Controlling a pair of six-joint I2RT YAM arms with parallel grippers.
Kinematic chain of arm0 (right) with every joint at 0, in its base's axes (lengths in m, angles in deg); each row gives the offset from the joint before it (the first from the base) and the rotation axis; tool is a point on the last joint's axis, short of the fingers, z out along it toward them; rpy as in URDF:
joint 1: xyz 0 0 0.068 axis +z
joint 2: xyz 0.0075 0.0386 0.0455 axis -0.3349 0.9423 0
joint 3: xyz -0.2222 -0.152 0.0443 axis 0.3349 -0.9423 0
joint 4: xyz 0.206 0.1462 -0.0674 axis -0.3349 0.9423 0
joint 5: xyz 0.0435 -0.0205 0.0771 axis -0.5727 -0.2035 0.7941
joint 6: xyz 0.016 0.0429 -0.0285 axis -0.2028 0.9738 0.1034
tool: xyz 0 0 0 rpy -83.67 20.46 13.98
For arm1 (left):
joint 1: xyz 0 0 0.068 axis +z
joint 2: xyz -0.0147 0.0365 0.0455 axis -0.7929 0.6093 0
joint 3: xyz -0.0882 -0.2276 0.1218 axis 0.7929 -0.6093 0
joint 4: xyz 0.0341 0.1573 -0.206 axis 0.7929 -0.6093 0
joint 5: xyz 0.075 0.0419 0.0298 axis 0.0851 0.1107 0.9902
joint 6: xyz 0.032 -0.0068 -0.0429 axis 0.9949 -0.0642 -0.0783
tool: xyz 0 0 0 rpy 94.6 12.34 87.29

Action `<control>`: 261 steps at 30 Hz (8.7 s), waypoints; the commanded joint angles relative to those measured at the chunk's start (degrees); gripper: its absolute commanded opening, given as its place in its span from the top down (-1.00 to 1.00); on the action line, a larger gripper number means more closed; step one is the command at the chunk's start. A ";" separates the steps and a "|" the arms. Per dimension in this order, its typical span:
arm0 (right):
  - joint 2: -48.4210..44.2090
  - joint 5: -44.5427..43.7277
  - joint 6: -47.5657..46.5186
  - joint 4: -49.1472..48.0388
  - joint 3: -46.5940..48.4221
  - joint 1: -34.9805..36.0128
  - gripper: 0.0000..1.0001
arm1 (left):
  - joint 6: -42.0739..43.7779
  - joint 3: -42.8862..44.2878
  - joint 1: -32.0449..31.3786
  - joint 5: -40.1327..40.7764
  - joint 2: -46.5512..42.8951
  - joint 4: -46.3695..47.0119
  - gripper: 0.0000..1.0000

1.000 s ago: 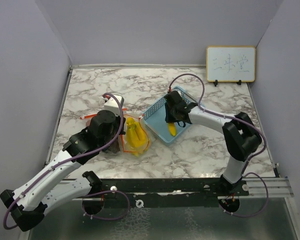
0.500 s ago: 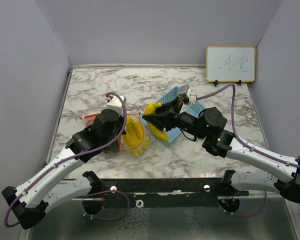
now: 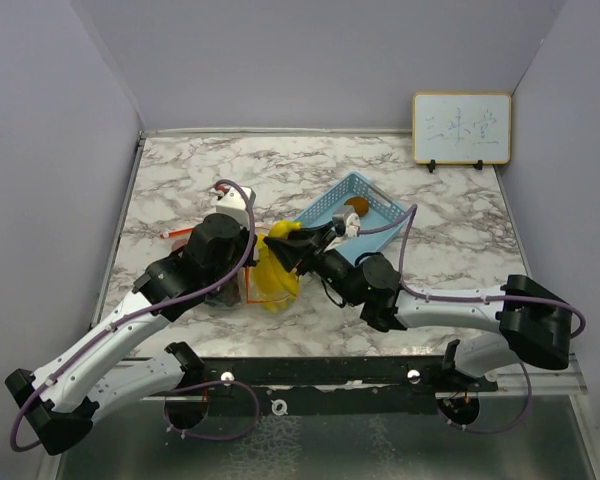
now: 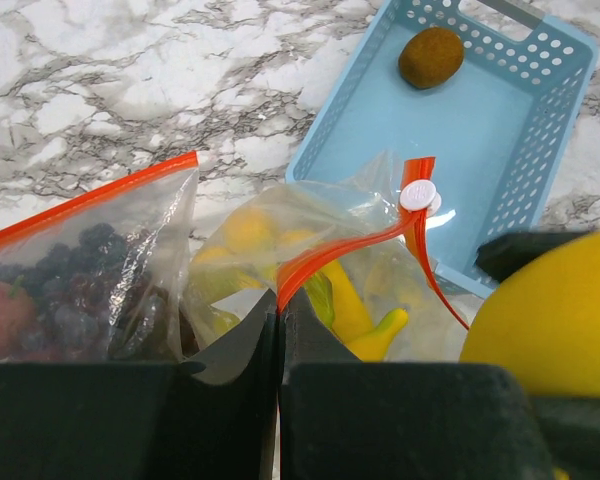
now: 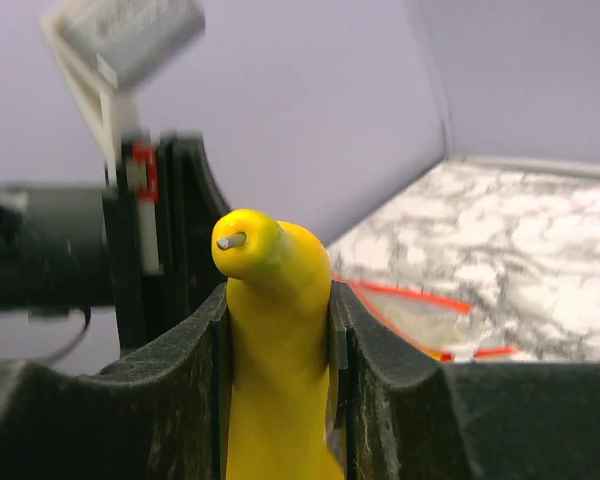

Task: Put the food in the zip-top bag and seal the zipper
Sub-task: Place the fake fruit in the zipper food storage bag, then pick up the fake fruit from the bin, then place the fake fruit in the zipper food storage bag, then adjust the zipper food storage bag at the center of the board.

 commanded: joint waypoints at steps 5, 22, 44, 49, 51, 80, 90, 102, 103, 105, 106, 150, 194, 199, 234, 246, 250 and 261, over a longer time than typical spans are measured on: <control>7.61 -13.69 -7.22 -21.29 5.18 1.12 0.96 | -1.62 0.94 -0.11 -3.60 0.45 2.72 1.00; 21.66 -34.73 -39.56 -38.70 7.41 9.24 0.29 | -0.61 1.72 -0.09 -1.86 1.22 1.94 1.00; -1.21 -26.28 -0.32 53.87 22.46 -7.18 -1.00 | 0.12 1.17 -0.12 -0.61 -0.10 1.93 1.00; 7.18 -15.01 7.01 64.05 28.76 -23.23 -0.96 | 0.52 0.13 -0.08 -0.45 -1.47 2.52 1.00; 12.04 -11.46 7.90 66.89 31.81 -26.48 -0.95 | 0.79 0.03 -0.08 -0.42 -1.31 2.46 1.00; 41.88 -20.14 13.48 72.33 42.92 -34.51 -0.66 | 2.58 -2.01 -0.11 -1.64 0.34 3.81 1.00; 34.52 -20.41 11.09 69.23 36.59 -34.44 0.54 | 2.48 -1.92 -0.12 -1.89 0.76 3.97 1.00; -3.66 25.48 -2.38 50.36 16.74 -19.97 0.59 | 2.15 -0.97 -0.15 -0.64 1.49 2.26 1.00; -5.83 28.06 -1.57 48.52 15.42 -19.09 0.59 | 2.02 -0.99 -0.09 -0.75 1.41 2.38 1.00; -8.96 31.86 0.11 44.98 13.48 -17.57 0.58 | 1.82 -1.18 -0.16 -1.01 1.15 2.83 1.00; -9.89 33.34 0.93 43.04 12.75 -16.87 0.56 | 1.61 -1.37 -0.11 -1.10 1.05 3.16 1.00; -7.41 -8.51 16.13 65.73 21.11 -4.68 -0.83 | -2.86 -5.74 -0.11 -0.75 -4.39 6.74 1.00; 1.49 6.37 0.39 66.80 42.58 -5.26 0.95 | 11.38 4.59 -0.11 -15.44 -21.21 1.41 -0.98; -1.71 20.86 -8.35 70.24 44.65 -5.58 0.96 | 20.54 0.45 -0.16 -28.41 -28.90 5.51 -0.97; -8.37 54.50 -24.92 73.23 38.85 -5.54 0.96 | 20.55 -9.38 -0.14 -51.41 -21.41 20.77 -0.44; -10.58 49.07 -24.07 70.73 37.53 -5.53 0.95 | 20.14 -9.17 -0.09 -54.46 -18.07 19.41 1.00; -11.90 49.62 -23.40 69.28 36.98 -5.58 0.95 | 19.70 -8.27 -0.07 -51.25 -17.86 18.64 1.00; -13.31 49.92 -26.13 68.60 34.51 -5.51 0.00 | 17.45 -7.53 -0.16 -41.24 -20.74 19.67 1.00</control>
